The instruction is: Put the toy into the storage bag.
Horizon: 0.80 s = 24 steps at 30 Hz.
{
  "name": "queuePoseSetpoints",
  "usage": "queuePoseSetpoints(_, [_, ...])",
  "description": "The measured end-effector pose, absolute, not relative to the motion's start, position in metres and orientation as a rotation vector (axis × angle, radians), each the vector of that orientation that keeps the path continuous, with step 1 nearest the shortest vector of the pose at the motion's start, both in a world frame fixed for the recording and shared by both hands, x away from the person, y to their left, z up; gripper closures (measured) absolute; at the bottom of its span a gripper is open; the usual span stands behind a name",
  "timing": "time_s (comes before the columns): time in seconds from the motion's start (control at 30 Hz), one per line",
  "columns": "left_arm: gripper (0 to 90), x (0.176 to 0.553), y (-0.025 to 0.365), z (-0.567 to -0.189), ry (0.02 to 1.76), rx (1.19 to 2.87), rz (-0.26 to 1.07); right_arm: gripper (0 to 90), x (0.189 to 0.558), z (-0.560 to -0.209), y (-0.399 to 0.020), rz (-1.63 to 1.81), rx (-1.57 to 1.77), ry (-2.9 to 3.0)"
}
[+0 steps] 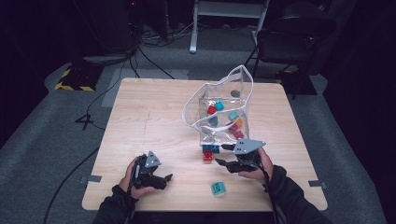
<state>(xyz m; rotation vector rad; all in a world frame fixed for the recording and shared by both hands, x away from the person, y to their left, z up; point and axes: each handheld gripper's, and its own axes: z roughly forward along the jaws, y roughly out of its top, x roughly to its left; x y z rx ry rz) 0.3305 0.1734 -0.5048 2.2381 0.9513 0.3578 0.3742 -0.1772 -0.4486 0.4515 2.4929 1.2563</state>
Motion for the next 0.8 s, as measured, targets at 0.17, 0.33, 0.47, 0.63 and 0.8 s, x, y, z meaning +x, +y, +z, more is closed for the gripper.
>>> queuePoseSetpoints(0.17, [9.8, 0.330, 0.173, -0.505, 0.951, 2.238, 0.358, 40.2, 0.379, -0.462, -0.163, 1.208, 0.442, 2.533])
queuePoseSetpoints(0.33, [9.8, 0.330, 0.173, -0.505, 0.951, 2.238, 0.357, 39.6, 0.382, -0.473, -0.149, 1.171, 0.425, 2.552])
queuePoseSetpoints(0.47, [9.8, 0.330, 0.173, -0.505, 0.951, 2.238, 0.358, 38.6, 0.385, -0.478, -0.139, 1.148, 0.421, 2.554])
queuePoseSetpoints(0.63, [9.8, 0.330, 0.173, -0.505, 0.951, 2.238, 0.358, 37.8, 0.388, -0.486, -0.131, 1.109, 0.426, 2.560])
queuePoseSetpoints(0.8, [9.8, 0.330, 0.173, -0.505, 0.951, 2.238, 0.358, 37.6, 0.390, -0.490, -0.128, 1.097, 0.443, 2.554])
